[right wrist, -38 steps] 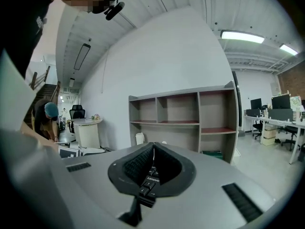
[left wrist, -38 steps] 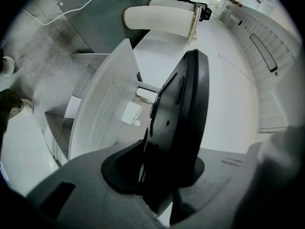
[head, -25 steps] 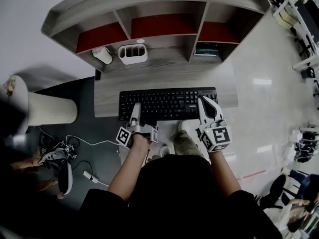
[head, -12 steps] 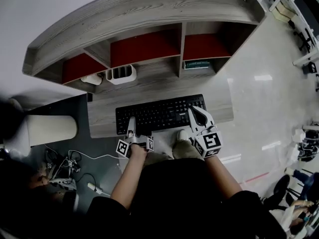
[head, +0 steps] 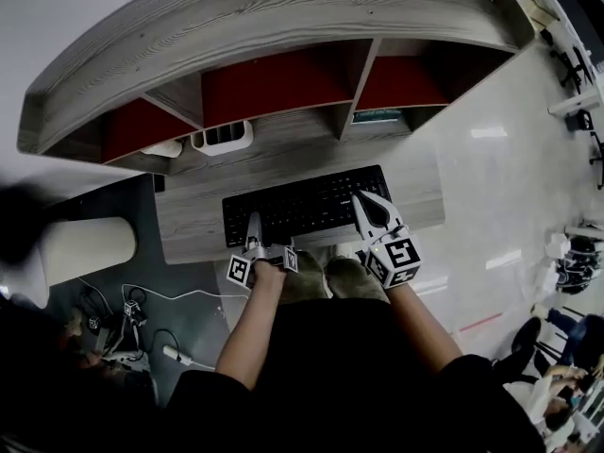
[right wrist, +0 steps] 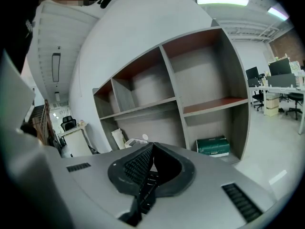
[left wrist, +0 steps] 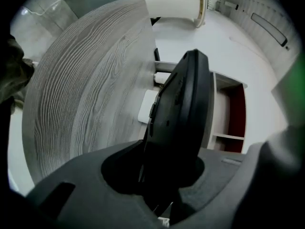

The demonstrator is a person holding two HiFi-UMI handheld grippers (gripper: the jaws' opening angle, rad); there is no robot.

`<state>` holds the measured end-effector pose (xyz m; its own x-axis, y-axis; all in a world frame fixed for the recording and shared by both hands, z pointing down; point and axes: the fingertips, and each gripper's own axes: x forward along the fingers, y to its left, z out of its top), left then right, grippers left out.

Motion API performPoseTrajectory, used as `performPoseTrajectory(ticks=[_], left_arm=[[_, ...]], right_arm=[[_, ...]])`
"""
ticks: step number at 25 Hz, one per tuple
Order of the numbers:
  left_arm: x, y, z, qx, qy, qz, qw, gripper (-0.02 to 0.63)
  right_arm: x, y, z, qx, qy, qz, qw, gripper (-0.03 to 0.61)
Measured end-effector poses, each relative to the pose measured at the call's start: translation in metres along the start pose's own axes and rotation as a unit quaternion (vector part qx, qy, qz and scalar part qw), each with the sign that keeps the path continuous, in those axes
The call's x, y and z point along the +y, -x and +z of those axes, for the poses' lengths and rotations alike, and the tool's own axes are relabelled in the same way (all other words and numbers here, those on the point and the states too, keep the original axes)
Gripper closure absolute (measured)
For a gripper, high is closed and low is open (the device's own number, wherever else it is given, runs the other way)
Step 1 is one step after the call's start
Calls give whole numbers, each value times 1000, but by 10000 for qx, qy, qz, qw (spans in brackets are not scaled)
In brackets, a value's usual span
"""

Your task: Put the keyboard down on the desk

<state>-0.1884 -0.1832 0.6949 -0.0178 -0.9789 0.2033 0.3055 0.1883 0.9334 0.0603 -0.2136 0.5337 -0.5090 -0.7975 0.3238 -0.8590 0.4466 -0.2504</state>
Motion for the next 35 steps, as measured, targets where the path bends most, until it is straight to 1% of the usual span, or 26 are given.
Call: performPoseTrajectory(ticks=[5, 9, 12, 16, 19, 24, 29, 33, 35], left_arm=[[13, -15, 12, -97, -207, 296, 9993, 505], [21, -36, 10, 31, -150, 263, 9995, 506], [26, -42, 9, 20, -118, 257, 9996, 506], [34, -46, 9, -29, -150, 304, 9994, 506], [45, -50, 7, -38, -150, 370, 9992, 506], [69, -53, 13, -11, -358, 525, 9980, 506], [83, -55, 12, -1, -192, 533, 9984, 506], [87, -55, 9, 161, -469, 582, 9971, 509], [91, -55, 10, 195, -602, 656, 9958, 509]], right_arm=[[-3, -14, -15, 210, 46, -182, 9996, 565], [-12, -27, -27, 353, -62, -218, 9991, 565], [-14, -32, -37, 466, -167, -249, 9985, 565], [-10, -36, -45, 536, -347, -201, 9978, 565], [-5, -35, -51, 577, -378, -156, 9975, 565], [-2, -30, -67, 742, -354, -40, 9966, 565], [-9, -21, -75, 822, -320, -35, 9961, 565], [-17, -12, -79, 891, -310, -96, 9955, 565], [-21, -9, -82, 929, -220, -110, 9954, 565]])
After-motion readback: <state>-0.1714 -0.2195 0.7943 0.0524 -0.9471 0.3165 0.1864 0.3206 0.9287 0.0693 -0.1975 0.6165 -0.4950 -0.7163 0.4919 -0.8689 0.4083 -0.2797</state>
